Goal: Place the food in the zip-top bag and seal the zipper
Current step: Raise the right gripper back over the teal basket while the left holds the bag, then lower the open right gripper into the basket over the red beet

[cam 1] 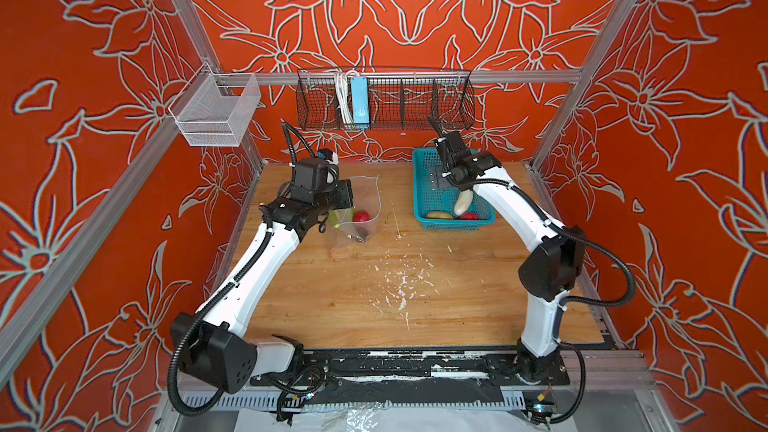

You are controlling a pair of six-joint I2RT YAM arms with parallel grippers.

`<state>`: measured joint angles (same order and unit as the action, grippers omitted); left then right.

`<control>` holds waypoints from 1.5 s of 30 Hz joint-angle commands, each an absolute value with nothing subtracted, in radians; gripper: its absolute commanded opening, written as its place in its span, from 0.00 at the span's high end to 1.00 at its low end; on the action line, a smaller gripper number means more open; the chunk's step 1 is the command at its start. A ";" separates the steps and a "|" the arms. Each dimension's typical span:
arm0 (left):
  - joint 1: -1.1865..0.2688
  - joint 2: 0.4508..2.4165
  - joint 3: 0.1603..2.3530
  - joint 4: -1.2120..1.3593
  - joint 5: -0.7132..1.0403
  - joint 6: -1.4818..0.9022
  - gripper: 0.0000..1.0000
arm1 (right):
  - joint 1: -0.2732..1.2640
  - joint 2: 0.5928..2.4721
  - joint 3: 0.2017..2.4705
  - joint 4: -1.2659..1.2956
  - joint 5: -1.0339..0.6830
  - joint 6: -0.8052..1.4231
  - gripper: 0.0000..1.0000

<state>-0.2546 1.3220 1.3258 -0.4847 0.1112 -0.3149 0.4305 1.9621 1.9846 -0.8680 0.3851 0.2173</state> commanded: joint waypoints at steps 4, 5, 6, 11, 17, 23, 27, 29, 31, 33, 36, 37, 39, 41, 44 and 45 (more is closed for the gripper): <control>-0.253 1.324 1.328 -0.476 0.116 -0.317 1.00 | 0.373 2.078 2.132 -0.928 0.324 0.211 0.02; -0.253 1.325 1.330 -0.477 0.118 -0.318 1.00 | 0.367 2.096 2.152 -0.937 0.322 0.211 0.02; -0.253 1.326 1.331 -0.477 0.118 -0.318 1.00 | 0.360 2.118 2.176 -0.947 0.317 0.211 0.02; -0.253 1.324 1.327 -0.476 0.108 -0.316 1.00 | 0.338 2.196 2.251 -0.965 0.325 0.209 0.02; -0.253 1.326 1.328 -0.477 0.109 -0.315 1.00 | 0.320 2.277 2.340 -0.977 0.319 0.194 0.06; -0.253 1.325 1.325 -0.475 0.107 -0.312 1.00 | 0.303 2.333 2.381 -0.967 0.318 0.178 0.17; -0.253 1.334 1.325 -0.476 0.104 -0.310 1.00 | 0.291 2.365 2.388 -0.947 0.299 0.179 0.22; -0.253 1.340 1.328 -0.477 0.106 -0.311 1.00 | 0.287 2.383 2.393 -0.936 0.290 0.178 0.24; -0.253 1.342 1.328 -0.479 0.107 -0.309 1.00 | 0.283 2.402 2.405 -0.931 0.287 0.178 0.25; -0.253 1.342 1.327 -0.479 0.104 -0.306 1.00 | 0.279 2.427 2.433 -0.940 0.278 0.183 0.26; -0.253 1.344 1.321 -0.471 0.106 -0.303 1.00 | 0.275 2.459 2.468 -0.944 0.269 0.183 0.27; -0.253 1.345 1.321 -0.471 0.106 -0.304 1.00 | 0.275 2.466 2.474 -0.939 0.270 0.182 0.27; -0.253 1.348 1.322 -0.471 0.106 -0.303 1.00 | 0.268 2.493 2.496 -0.933 0.265 0.179 0.27; -0.254 1.352 1.321 -0.471 0.103 -0.301 1.00 | 0.262 2.522 2.527 -0.931 0.258 0.178 0.27; -0.253 1.357 1.321 -0.472 0.095 -0.298 1.00 | 0.248 2.560 2.561 -0.926 0.254 0.178 0.28; -0.253 1.359 1.321 -0.473 0.094 -0.297 1.00 | 0.245 2.569 2.562 -0.916 0.251 0.175 0.28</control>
<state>-0.2546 1.3468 1.3254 -0.4839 0.1062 -0.3107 0.2668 2.5347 2.5259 -0.9279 0.2638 0.1822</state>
